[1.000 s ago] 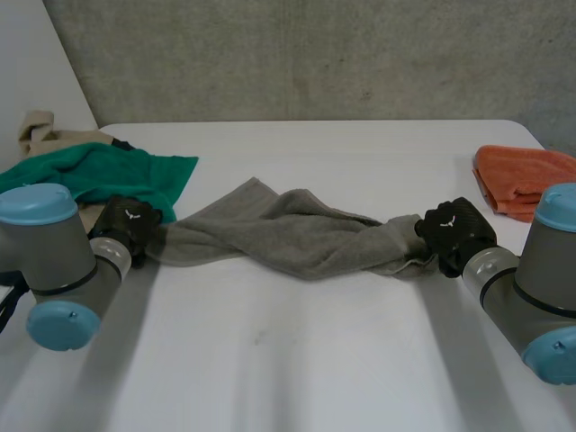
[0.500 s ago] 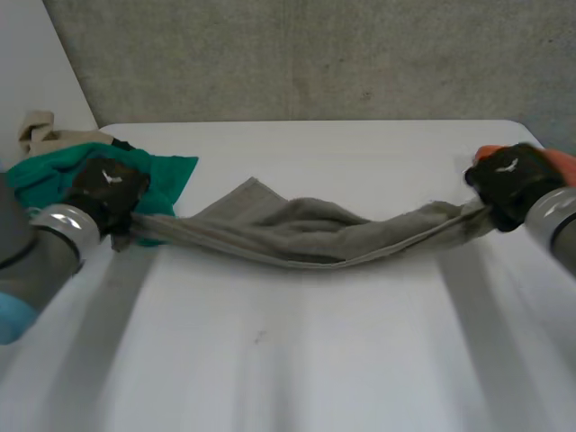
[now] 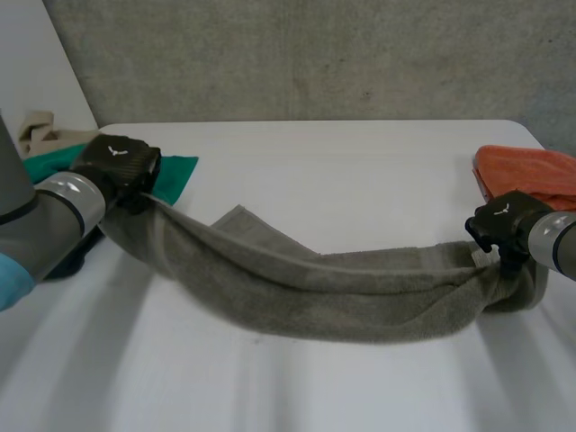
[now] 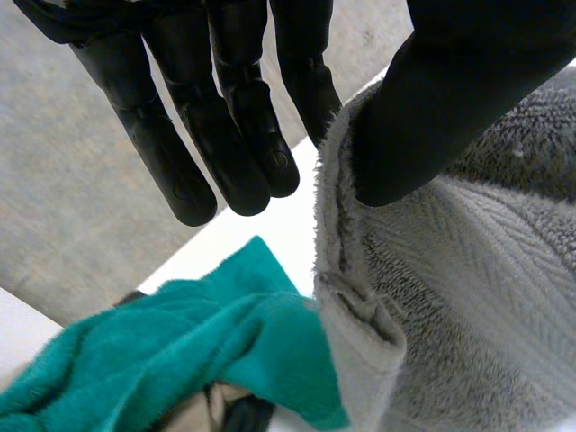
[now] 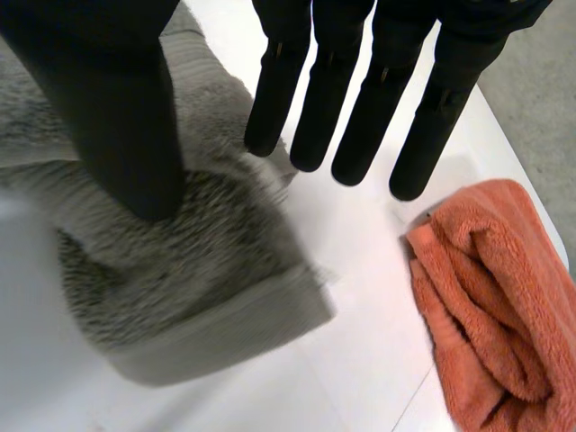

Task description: Fold the laundry.

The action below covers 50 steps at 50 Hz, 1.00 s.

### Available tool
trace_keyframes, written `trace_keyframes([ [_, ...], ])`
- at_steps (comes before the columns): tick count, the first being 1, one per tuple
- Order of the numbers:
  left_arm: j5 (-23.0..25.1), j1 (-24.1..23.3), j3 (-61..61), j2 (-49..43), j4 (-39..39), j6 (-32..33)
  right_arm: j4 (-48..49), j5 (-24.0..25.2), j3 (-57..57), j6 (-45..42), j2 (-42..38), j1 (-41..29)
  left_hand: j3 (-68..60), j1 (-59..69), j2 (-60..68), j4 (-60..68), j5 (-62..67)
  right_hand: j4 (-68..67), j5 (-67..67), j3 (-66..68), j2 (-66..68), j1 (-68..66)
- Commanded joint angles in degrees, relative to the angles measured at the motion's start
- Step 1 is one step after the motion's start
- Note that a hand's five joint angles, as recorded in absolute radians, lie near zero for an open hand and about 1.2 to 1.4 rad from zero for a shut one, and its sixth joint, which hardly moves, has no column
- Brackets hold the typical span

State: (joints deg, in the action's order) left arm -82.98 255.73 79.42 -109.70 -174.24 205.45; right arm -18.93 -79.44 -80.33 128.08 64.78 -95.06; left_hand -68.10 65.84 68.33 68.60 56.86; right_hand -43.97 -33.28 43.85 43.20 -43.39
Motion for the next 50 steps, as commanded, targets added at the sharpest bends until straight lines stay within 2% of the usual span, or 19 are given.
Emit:
trace_keyframes([
  [1,-0.78,-0.5,2.05,2.29,-0.48,-0.23,0.21,0.16,-0.53,5.95,5.09,1.72,-11.9,14.16,11.67,11.4,13.14,5.53,4.84,-5.41,-4.76,4.95],
  [7,-0.43,0.29,4.51,6.24,-1.71,-0.4,-1.19,3.05,-0.18,13.77,9.05,1.55,-11.9,14.16,11.67,11.4,13.14,12.58,11.88,-12.45,-11.8,12.0],
  [11,-0.08,0.47,5.65,8.44,-1.89,-1.02,-2.33,4.55,-0.09,14.75,8.88,0.58,-11.9,14.16,11.67,11.4,13.14,14.95,14.25,-14.82,-14.17,14.37],
  [20,0.36,-0.06,5.39,11.34,-1.98,-3.22,-2.08,4.12,-3.42,17.2,6.33,-5.22,-11.9,14.16,11.67,11.4,13.14,17.82,17.13,-17.7,-17.05,17.24],
  [33,0.19,-0.85,3.28,11.35,-0.84,-5.06,17.07,3.15,-16.34,20.37,3.87,-9.0,-11.9,14.16,11.67,11.4,13.14,20.68,19.99,-20.56,-19.91,20.1],
  [38,0.01,-0.85,2.67,11.17,-0.84,-5.41,22.35,-0.62,-15.74,20.11,-0.25,-9.53,-11.9,14.16,11.67,11.4,13.14,19.01,18.32,-18.89,-18.24,18.43],
  [42,0.01,-0.76,2.06,10.56,-1.01,-5.41,22.37,-2.9,-12.67,19.58,-3.77,-9.53,-11.9,14.16,11.67,11.4,13.14,16.31,15.62,-16.19,-15.54,15.74],
  [44,-0.08,-0.67,1.7,10.03,-0.92,-5.41,21.84,-3.35,-11.43,19.41,-4.83,-9.62,-11.9,14.16,11.67,11.4,13.14,10.29,9.6,-10.17,-9.52,9.72],
  [45,-0.08,-0.67,1.35,9.77,-0.92,-5.41,21.49,-3.53,-10.82,19.32,-5.1,-9.62,-11.9,14.16,11.67,11.4,13.14,1.42,0.73,-1.3,-0.65,0.85],
  [46,-0.16,-0.5,0.65,9.24,-0.92,-5.41,21.57,-3.79,-9.59,19.4,-5.62,-9.44,-11.9,14.16,11.67,11.4,13.14,-23.81,-24.5,23.93,24.58,-24.39],
  [47,-0.25,-0.41,0.21,8.89,-0.92,-5.41,21.92,-3.88,-8.8,19.58,-5.63,-9.27,-11.9,14.16,11.67,11.4,13.14,-35.91,-36.6,36.03,36.68,-36.49],
  [50,0.01,-0.41,-1.81,7.75,-1.36,-5.5,24.99,-3.71,-5.2,19.85,-5.45,-8.74,-11.9,14.16,11.67,11.4,13.14,-36.03,-36.72,36.15,36.8,-36.61],
])
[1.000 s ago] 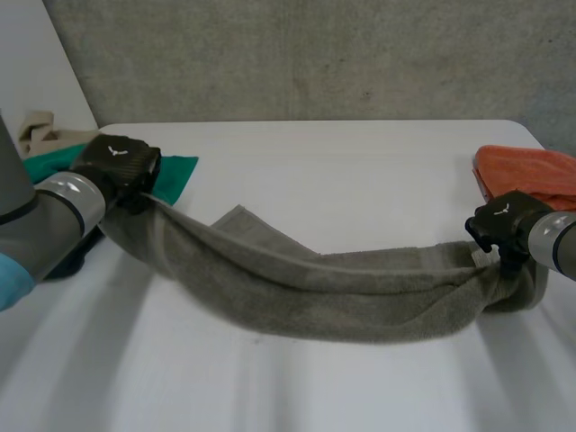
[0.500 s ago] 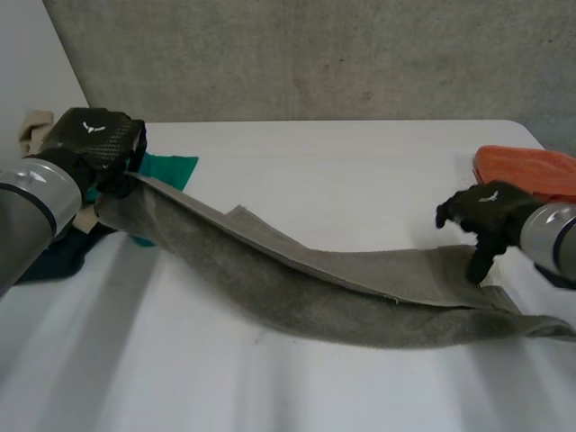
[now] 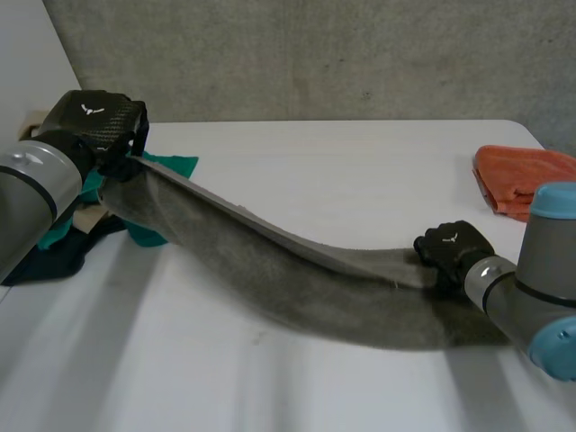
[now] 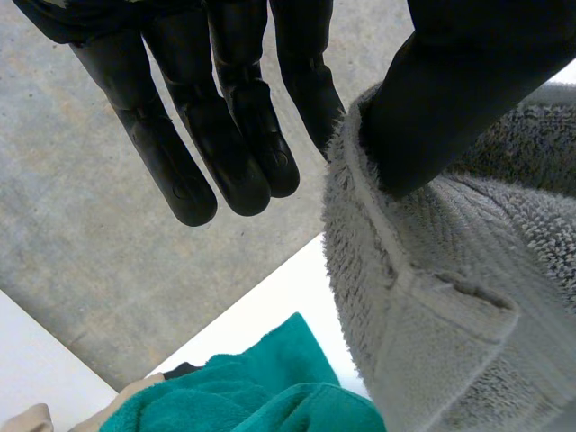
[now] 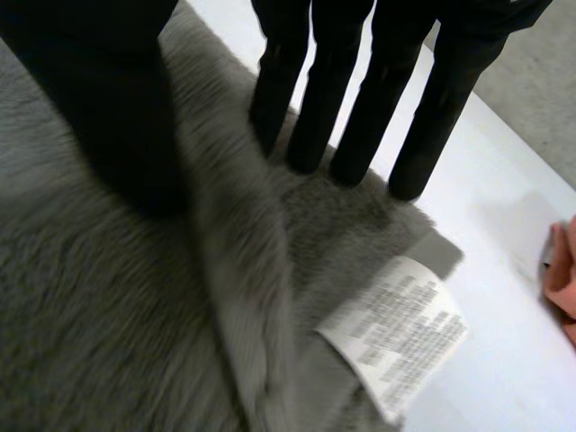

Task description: Fold the laundry.

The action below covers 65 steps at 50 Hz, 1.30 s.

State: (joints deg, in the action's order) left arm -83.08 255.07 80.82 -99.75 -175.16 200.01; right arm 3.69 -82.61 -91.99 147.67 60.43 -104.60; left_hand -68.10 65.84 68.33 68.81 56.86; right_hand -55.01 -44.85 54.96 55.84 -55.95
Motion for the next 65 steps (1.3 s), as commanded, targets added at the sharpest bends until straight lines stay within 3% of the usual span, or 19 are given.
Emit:
trace_keyframes([
  [1,0.02,0.17,-3.91,-2.64,-0.7,0.12,3.24,-0.45,7.43,0.25,-0.93,0.8,-11.9,14.16,11.67,11.19,13.14,-24.99,-25.15,25.04,24.16,-24.05],
  [6,-0.77,0.52,-13.21,-6.76,-5.44,-0.32,7.81,-0.45,17.52,0.16,-1.63,0.63,-11.9,14.16,11.67,11.19,13.14,-24.99,-25.15,25.04,24.16,-24.05],
  [11,-2.69,1.48,-28.13,-11.69,-19.03,-2.68,17.72,-3.25,35.87,0.42,-2.16,0.98,-11.9,14.16,11.67,11.19,13.14,-24.99,-25.15,25.04,24.16,-24.05],
  [15,-6.55,2.62,-33.95,-13.1,-30.11,-5.76,26.16,-6.24,44.24,1.21,-1.55,1.51,-11.9,14.16,11.67,11.19,13.14,-24.99,-25.15,25.04,24.16,-24.05],
  [18,-8.06,2.98,-35.02,-12.93,-33.05,-6.3,28.04,-6.16,46.37,2.18,-0.84,1.68,-11.9,14.16,11.67,11.19,13.14,-24.99,-25.15,25.04,24.16,-24.05],
  [24,-4.56,3.24,-29.43,-11.7,-30.24,-6.3,22.16,-0.72,44.8,2.8,-0.58,2.56,-11.9,14.16,11.67,11.19,13.14,-24.99,-25.15,25.04,24.16,-24.05],
  [31,-2.7,3.16,-16.24,-11.34,-30.15,-6.21,15.83,1.22,39.09,3.24,-2.68,2.56,-11.9,14.16,11.67,11.19,13.14,-24.99,-25.15,25.04,24.16,-24.05],
  [42,-2.61,0.26,13.46,-14.86,-32.87,-5.68,4.49,3.16,18.79,2.27,-9.01,2.03,-11.9,14.16,11.67,11.19,13.14,-24.99,-25.15,25.04,24.16,-24.05],
  [56,-0.94,0.25,20.17,-8.45,-33.67,-0.94,0.7,3.51,13.68,0.6,-8.76,4.32,-11.9,14.16,11.67,11.19,13.14,-24.99,-25.15,25.04,24.16,-24.05],
  [61,-0.33,1.31,22.1,-6.6,-28.93,2.31,-2.71,3.51,12.8,-0.97,-5.25,5.55,-11.9,14.16,11.67,11.19,13.14,-24.99,-25.15,25.04,24.16,-24.05],
  [65,1.51,1.75,24.91,-2.74,-19.27,7.58,-11.93,4.12,9.99,-7.82,0.03,7.57,-11.9,14.16,11.67,11.19,13.14,-24.99,-25.15,25.04,24.16,-24.05],
])
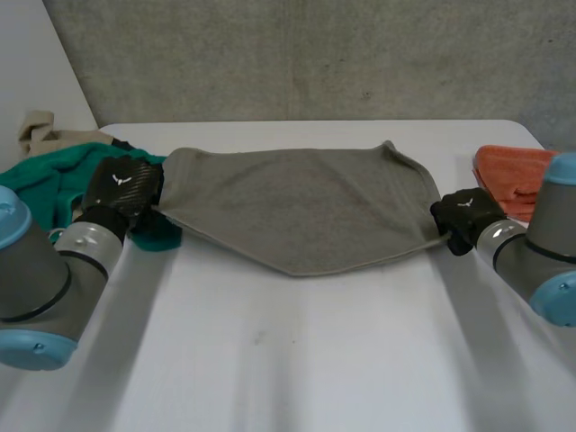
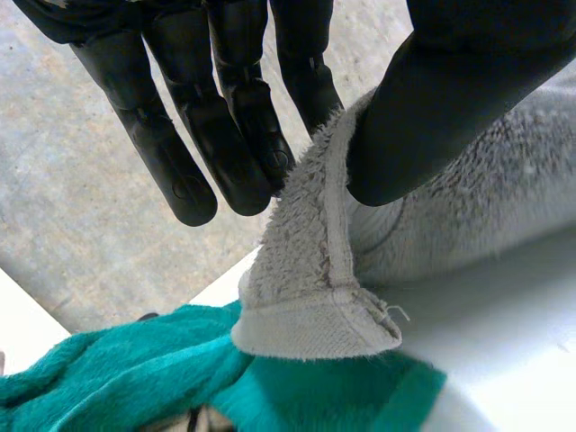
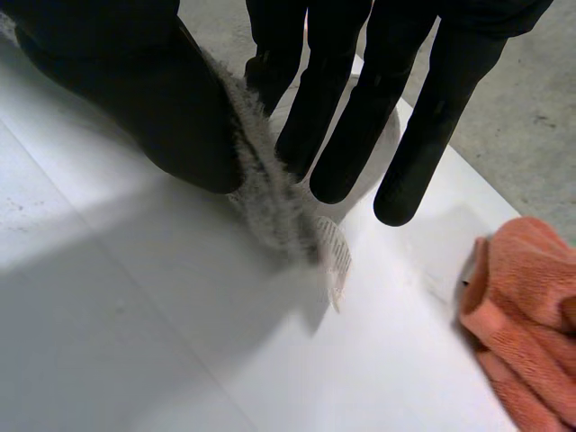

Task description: Fold the laundry.

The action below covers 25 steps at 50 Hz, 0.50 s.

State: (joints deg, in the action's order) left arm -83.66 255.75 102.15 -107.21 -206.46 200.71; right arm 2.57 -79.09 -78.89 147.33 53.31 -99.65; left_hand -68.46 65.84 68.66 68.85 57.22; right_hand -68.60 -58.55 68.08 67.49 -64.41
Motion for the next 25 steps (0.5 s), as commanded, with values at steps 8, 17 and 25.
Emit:
trace_keyframes([
  [8,4.38,2.82,11.49,15.71,36.63,22.25,-34.03,-1.16,-15.05,-31.9,20.69,9.47,-11.54,14.16,11.34,11.15,12.78,-11.4,-11.45,11.92,12.51,-15.59],
  [17,7.36,4.15,10.8,17.32,42.12,28.86,-27.55,1.75,-18.06,-36.77,21.33,10.62,-11.54,14.16,11.34,11.15,12.78,-11.4,-11.45,11.92,12.51,-15.59],
  [25,4.92,1.51,-2.0,3.62,29.47,28.86,-20.26,-0.18,-8.24,-28.6,11.75,7.02,-11.54,14.16,11.34,11.15,12.78,-11.4,-11.45,11.92,12.51,-15.59],
])
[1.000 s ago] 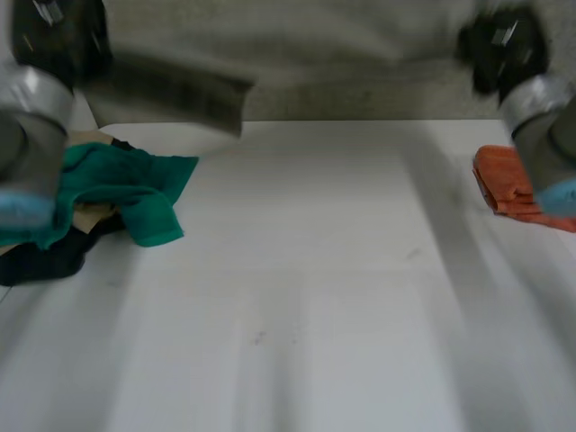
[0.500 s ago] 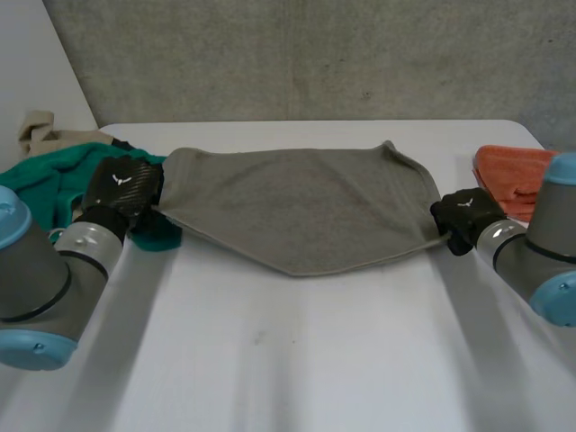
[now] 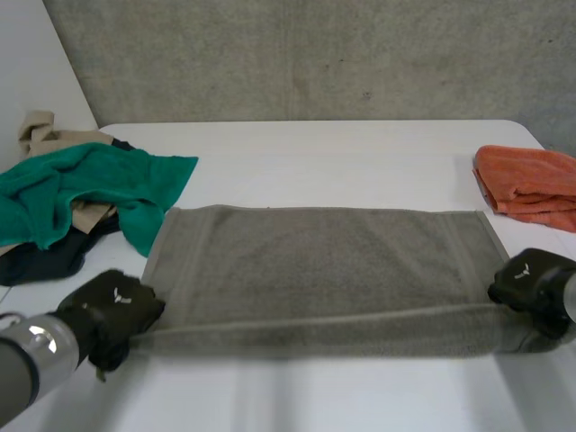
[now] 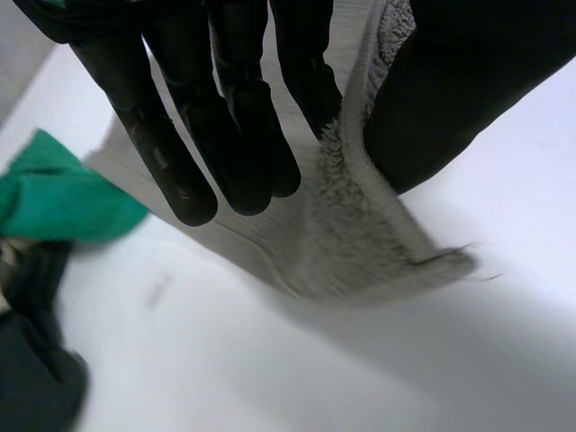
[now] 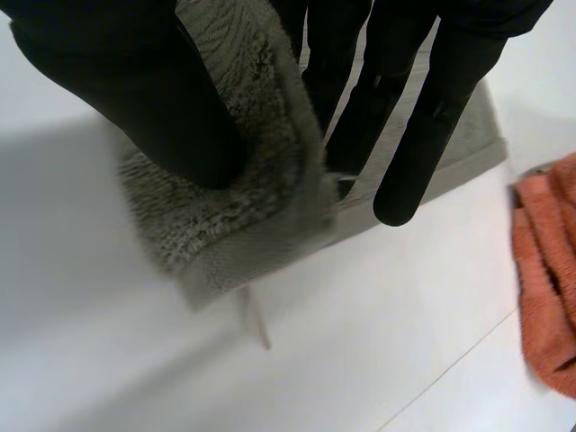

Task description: Fold the laundry.

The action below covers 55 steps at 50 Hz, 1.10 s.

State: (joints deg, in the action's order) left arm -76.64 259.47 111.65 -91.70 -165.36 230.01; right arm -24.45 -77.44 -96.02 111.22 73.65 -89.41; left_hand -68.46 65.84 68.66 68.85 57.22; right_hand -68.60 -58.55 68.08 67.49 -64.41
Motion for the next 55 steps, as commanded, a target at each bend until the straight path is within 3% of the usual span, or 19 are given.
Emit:
trace_keyframes([
  [1,-2.63,-2.39,-13.63,-13.23,-12.87,-0.52,7.66,-2.36,10.49,8.13,-9.57,-3.49,-11.54,14.16,11.34,11.15,12.78,-11.4,-11.45,11.92,12.51,-15.59],
  [10,-7.03,-3.62,-44.91,-22.21,-29.3,-2.63,23.11,-8.34,38.08,19.8,-14.33,-6.83,-11.54,14.16,11.34,11.15,12.78,-11.4,-11.45,11.92,12.51,-15.59],
  [15,-10.45,-2.66,-58.97,-24.14,-40.98,-12.36,41.45,-8.44,44.43,31.14,-11.79,-6.74,-11.54,14.16,11.34,11.15,12.78,-11.4,-11.45,11.92,12.51,-15.59],
  [19,-10.99,-2.13,-63.12,-25.55,-39.79,-17.74,48.7,-7.03,43.47,31.95,-10.99,-6.39,-11.54,14.16,11.34,11.15,12.78,-11.4,-11.45,11.92,12.51,-15.59],
  [22,-10.64,-2.12,-63.49,-26.16,-36.63,-18.63,47.83,-6.76,42.85,31.43,-11.07,-6.74,-11.54,14.16,11.34,11.15,12.78,-11.4,-11.45,11.92,12.51,-15.59],
  [27,-10.37,-2.3,-59.02,-26.52,-32.75,-19.24,45.73,-5.89,40.48,30.81,-11.69,-8.06,-11.54,14.16,11.34,11.15,12.78,-11.4,-11.45,11.92,12.51,-15.59],
  [37,-8.97,-3.35,-45.13,-26.96,-35.38,-18.72,42.3,-5.09,35.12,30.2,-15.9,-9.12,-11.54,14.16,11.34,11.15,12.78,-11.4,-11.45,11.92,12.51,-15.59],
  [45,-9.32,-4.58,-29.06,-26.61,-35.3,-13.19,37.12,-5.09,25.91,26.95,-18.46,-8.42,-11.54,14.16,11.34,11.15,12.78,-11.4,-11.45,11.92,12.51,-15.59],
  [51,-9.5,-4.32,-16.31,-22.4,-33.72,-10.81,28.33,-3.87,17.29,22.21,-15.04,-6.75,-11.54,14.16,11.34,11.15,12.78,-11.4,-11.45,11.92,12.51,-15.59],
  [55,-9.23,-3.36,-3.24,-14.33,-28.11,-7.83,18.93,-3.34,8.59,14.91,-7.57,-3.93,-11.54,14.16,11.34,11.15,12.78,-11.4,-11.45,11.92,12.51,-15.59],
])
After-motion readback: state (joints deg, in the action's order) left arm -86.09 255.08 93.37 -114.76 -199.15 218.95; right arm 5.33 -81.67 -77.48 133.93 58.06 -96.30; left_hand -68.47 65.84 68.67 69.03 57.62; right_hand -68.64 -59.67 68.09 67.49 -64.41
